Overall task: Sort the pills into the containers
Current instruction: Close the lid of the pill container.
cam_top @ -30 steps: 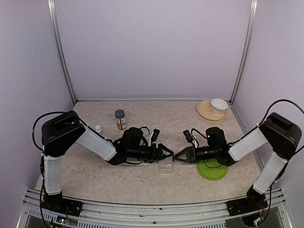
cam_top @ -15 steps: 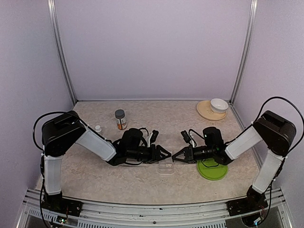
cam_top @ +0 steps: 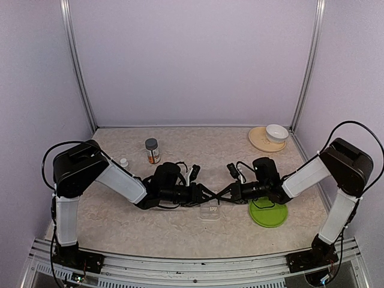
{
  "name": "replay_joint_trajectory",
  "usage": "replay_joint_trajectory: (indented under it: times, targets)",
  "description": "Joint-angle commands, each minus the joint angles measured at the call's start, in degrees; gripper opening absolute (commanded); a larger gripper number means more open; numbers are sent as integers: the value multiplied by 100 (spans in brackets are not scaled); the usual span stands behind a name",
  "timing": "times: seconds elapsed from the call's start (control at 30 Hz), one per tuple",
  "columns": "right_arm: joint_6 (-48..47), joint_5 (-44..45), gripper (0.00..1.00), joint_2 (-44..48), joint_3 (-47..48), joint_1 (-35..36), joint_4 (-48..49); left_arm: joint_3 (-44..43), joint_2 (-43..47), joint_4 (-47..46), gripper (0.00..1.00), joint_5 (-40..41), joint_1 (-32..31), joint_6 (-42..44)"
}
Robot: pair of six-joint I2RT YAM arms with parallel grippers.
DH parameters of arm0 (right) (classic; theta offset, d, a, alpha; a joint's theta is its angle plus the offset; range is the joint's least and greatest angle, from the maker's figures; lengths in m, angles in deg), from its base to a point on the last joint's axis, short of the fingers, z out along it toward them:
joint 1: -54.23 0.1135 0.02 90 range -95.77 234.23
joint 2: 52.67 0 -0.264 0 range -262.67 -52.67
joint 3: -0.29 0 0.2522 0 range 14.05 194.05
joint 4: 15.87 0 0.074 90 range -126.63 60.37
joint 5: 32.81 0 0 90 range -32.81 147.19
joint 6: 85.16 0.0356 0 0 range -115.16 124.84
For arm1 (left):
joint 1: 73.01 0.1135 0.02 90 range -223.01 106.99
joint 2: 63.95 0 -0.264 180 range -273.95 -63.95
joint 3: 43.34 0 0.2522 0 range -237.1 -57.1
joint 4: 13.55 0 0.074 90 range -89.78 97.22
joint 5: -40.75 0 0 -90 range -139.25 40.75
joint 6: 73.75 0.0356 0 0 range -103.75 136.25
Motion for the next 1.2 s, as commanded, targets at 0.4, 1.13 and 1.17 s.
replay_joint_trajectory:
  times: [0.4, 1.13, 1.17]
  targets:
    - [-730, 923, 10, 315, 357, 172, -1425, 61, -174, 301, 46, 16, -28, 31]
    - [-1080, 902, 18, 335, 242, 187, -1781, 40, -209, 274, 45, 14, -41, -18]
    - [-1075, 898, 18, 304, 239, 191, -1755, 40, -202, 274, 45, 14, -42, -6]
